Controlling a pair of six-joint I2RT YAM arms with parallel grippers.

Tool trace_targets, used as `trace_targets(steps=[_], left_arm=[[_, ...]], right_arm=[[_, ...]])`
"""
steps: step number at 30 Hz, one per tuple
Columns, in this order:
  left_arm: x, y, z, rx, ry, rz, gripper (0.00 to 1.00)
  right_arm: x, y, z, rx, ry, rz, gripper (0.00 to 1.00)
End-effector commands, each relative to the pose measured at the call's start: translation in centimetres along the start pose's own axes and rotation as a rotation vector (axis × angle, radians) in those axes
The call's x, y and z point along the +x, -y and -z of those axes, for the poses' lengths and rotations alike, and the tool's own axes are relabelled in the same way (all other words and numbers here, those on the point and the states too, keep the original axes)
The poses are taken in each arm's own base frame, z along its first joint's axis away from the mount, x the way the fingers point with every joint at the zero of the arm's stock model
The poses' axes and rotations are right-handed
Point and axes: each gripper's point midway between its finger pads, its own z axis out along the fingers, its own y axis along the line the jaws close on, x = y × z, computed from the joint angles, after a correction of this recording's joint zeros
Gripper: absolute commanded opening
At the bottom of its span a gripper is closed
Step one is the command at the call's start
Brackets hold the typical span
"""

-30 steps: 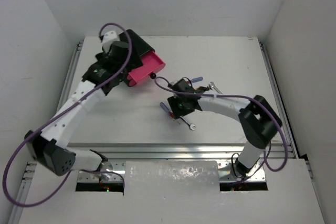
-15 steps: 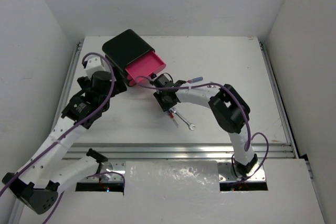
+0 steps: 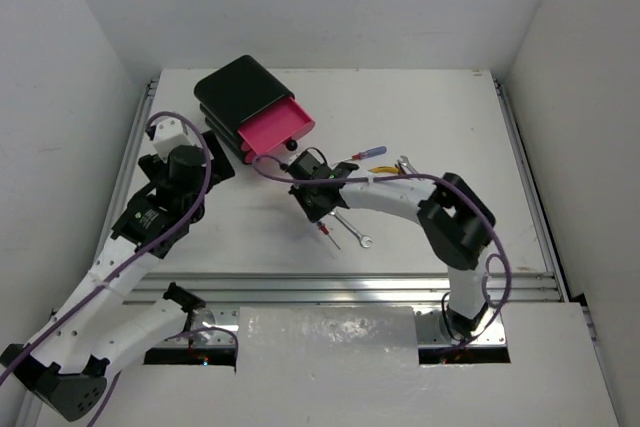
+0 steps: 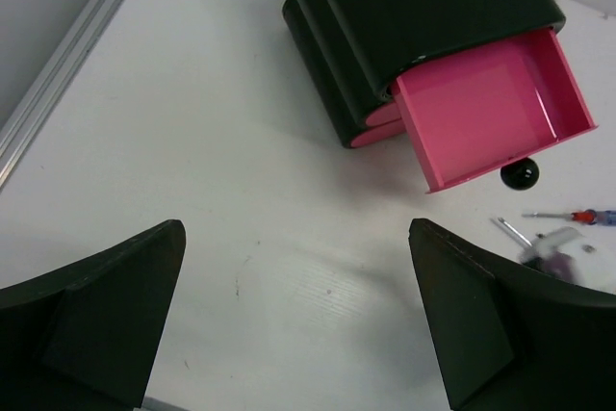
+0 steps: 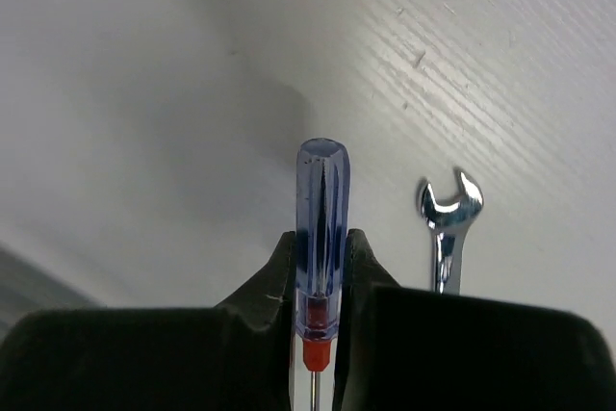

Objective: Sort the tools into containers

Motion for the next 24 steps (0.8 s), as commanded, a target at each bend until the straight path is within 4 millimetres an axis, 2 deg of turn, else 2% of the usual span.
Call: trace_targets(steps=[1,3,4,5,6,8,9,10,11,12,13,14,15,16,17,18,19,21,24], left_arm=[[-1.5,-0.1,0.3,0.001,0.066,0.069,1.00],[-1.5,-0.1,0.3,0.004,0.069,0.079,1.00],[-1.5,-0.1,0.3,0.006,0.071,0.082,1.00],[-1.3,0.0,0.2,0.010,0.070,0.074,1.00],[-1.2,0.1,0.1,0.011,0.068,0.070,1.00],[-0.9,0.2,-0.2,0.005,0.058,0.052,1.00],[-0.6,0.1,-0.4,-0.004,0.049,0.041,1.00],[-0.5,0.1,-0.5,-0.006,0.046,0.038,1.00],[-0.4,0.2,-0.5,-0.003,0.039,0.033,1.00],[-0.4,0.3,-0.5,0.001,0.036,0.033,1.00],[-0.4,0.4,-0.4,0.008,0.036,0.032,1.00],[-0.3,0.3,-0.5,0.010,0.033,0.024,1.00],[-0.3,0.3,-0.5,0.006,0.033,0.021,1.00],[-0.3,0.2,-0.5,-0.001,0.033,0.018,1.00],[-0.2,0.1,-0.5,-0.004,0.031,0.013,1.00],[-0.2,0.0,-0.5,-0.006,0.031,0.010,1.00],[-0.1,0.0,-0.5,-0.008,0.030,0.007,1.00],[0.0,0.0,-0.6,-0.007,0.026,0.000,0.99],[0.1,0.2,-0.6,0.000,0.020,-0.008,0.99]], right_arm=[[-5.2,-1.8,6.6,-0.093,0.214,-0.089,0.01],[-7.0,-2.0,8.9,-0.110,0.287,-0.115,0.01],[-8.7,-2.1,10.2,-0.114,0.335,-0.139,0.00],[-10.1,-1.4,10.9,-0.088,0.376,-0.168,0.00],[-12.4,-1.0,12.1,-0.082,0.428,-0.201,0.00],[-15.3,0.8,12.9,-0.066,0.489,-0.328,0.00],[-17.6,1.6,13.4,-0.070,0.527,-0.389,0.00],[-19.2,3.6,13.6,-0.079,0.552,-0.528,0.00],[-21.5,4.1,15.0,-0.120,0.596,-0.602,0.00],[-22.5,5.1,14.8,-0.126,0.606,-0.677,0.00],[-22.9,6.8,12.9,-0.123,0.572,-0.827,0.00],[-23.5,7.5,12.5,-0.121,0.569,-0.896,0.00],[-25.6,8.2,13.7,-0.137,0.618,-0.943,0.00],[-26.1,8.9,11.8,-0.137,0.599,-1.011,0.00],[-26.7,9.1,11.6,-0.145,0.603,-1.038,0.00],[-28.6,9.4,12.7,-0.177,0.654,-1.064,0.00],[-29.1,9.4,11.6,-0.179,0.654,-1.069,0.00],[-30.4,9.3,12.1,-0.206,0.685,-1.078,0.00],[-31.3,9.0,11.1,-0.247,0.694,-1.077,0.00]])
